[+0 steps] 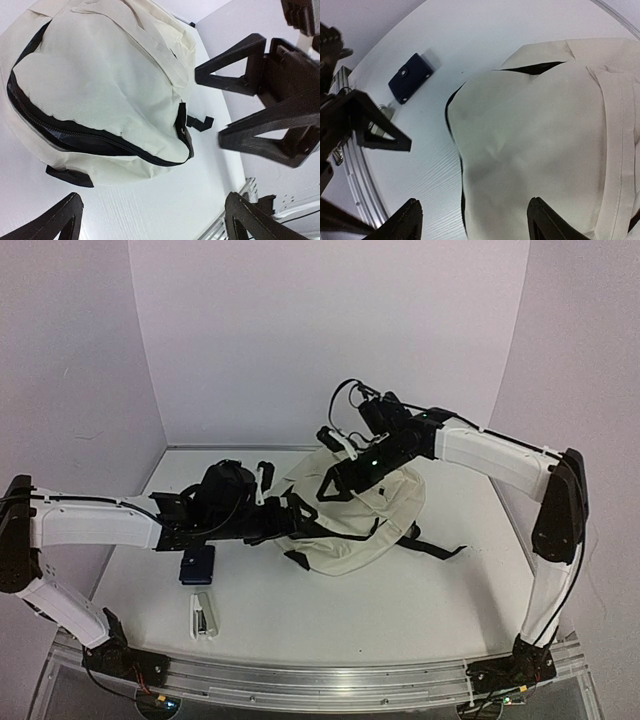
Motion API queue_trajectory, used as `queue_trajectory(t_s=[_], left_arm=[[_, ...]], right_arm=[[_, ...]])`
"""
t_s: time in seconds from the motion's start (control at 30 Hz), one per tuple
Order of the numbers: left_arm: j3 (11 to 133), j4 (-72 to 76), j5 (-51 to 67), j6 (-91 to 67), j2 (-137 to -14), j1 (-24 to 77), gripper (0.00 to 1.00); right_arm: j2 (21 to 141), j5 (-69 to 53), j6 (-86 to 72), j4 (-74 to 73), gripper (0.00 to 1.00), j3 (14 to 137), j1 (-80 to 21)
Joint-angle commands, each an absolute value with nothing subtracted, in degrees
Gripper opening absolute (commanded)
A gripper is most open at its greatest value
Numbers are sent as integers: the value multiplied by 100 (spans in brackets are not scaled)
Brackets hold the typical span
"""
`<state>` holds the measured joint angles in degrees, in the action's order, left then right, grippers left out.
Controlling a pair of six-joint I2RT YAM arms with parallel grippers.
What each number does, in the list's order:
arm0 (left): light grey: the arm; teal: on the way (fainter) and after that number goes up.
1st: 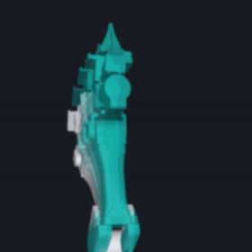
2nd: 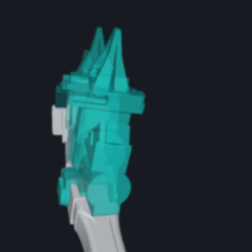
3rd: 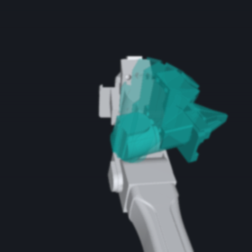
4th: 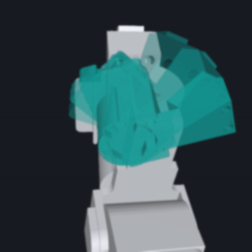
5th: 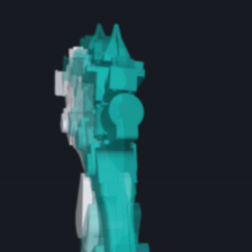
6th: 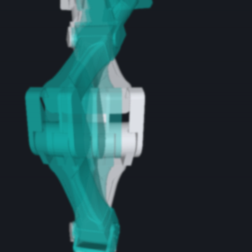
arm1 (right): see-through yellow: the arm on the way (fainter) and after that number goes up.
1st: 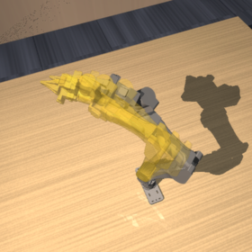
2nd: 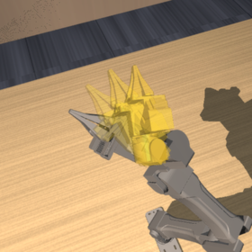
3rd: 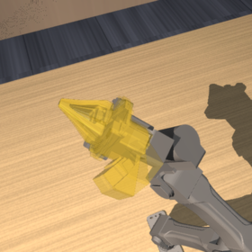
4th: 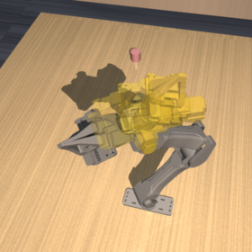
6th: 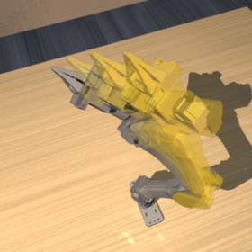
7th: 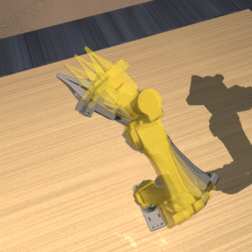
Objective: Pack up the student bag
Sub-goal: Place the book in the student bag, then zip the student bag at the center of the board.
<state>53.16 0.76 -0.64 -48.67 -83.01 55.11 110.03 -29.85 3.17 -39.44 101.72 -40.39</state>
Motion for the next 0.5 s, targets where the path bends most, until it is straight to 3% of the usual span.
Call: queue_trajectory(t_s=[0.0,0.37,0.47], left_arm=[[6447,-885,-21,-3537,-8687,5671,100],[9854,-2775,645,-2024,-11043,5890,100],[10827,-3117,646,-2065,-11844,5894,93]], right_arm=[[10255,-3594,-275,-3927,73,9676,-3156],[10009,-4073,-854,-3633,60,8226,-1757],[10102,-3914,-1171,-3537,57,8090,-1566]])
